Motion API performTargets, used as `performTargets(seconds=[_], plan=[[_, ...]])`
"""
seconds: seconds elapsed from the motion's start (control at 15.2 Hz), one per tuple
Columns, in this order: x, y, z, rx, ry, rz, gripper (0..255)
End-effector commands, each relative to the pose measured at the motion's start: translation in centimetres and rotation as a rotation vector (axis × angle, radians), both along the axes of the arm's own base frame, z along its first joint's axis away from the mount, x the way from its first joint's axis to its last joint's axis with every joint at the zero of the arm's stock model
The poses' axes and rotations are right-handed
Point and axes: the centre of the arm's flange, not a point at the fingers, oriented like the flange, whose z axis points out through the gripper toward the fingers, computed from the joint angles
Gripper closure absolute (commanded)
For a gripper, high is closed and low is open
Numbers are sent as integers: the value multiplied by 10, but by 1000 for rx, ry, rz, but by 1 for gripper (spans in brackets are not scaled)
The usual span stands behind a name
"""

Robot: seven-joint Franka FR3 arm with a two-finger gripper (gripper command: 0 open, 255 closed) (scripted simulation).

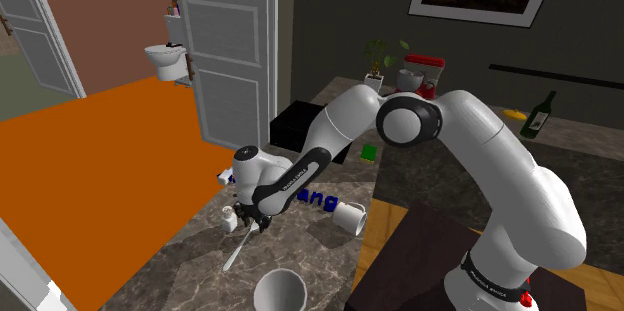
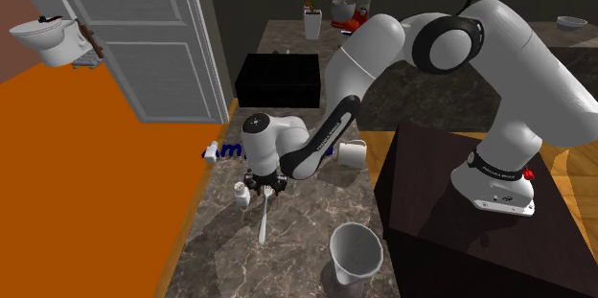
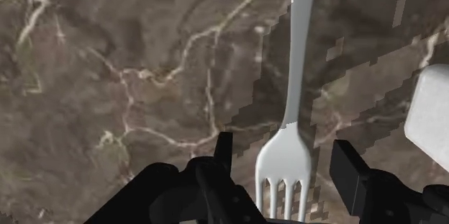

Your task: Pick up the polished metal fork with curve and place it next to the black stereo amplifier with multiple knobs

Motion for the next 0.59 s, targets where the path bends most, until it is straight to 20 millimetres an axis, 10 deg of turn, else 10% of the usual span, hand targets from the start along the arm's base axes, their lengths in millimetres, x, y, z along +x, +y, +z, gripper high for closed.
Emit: performTargets(seconds=[0.0,0.53], plan=[[1,-1,-2,6,-7,0,255],[1,-1,3,6,-7,0,255]])
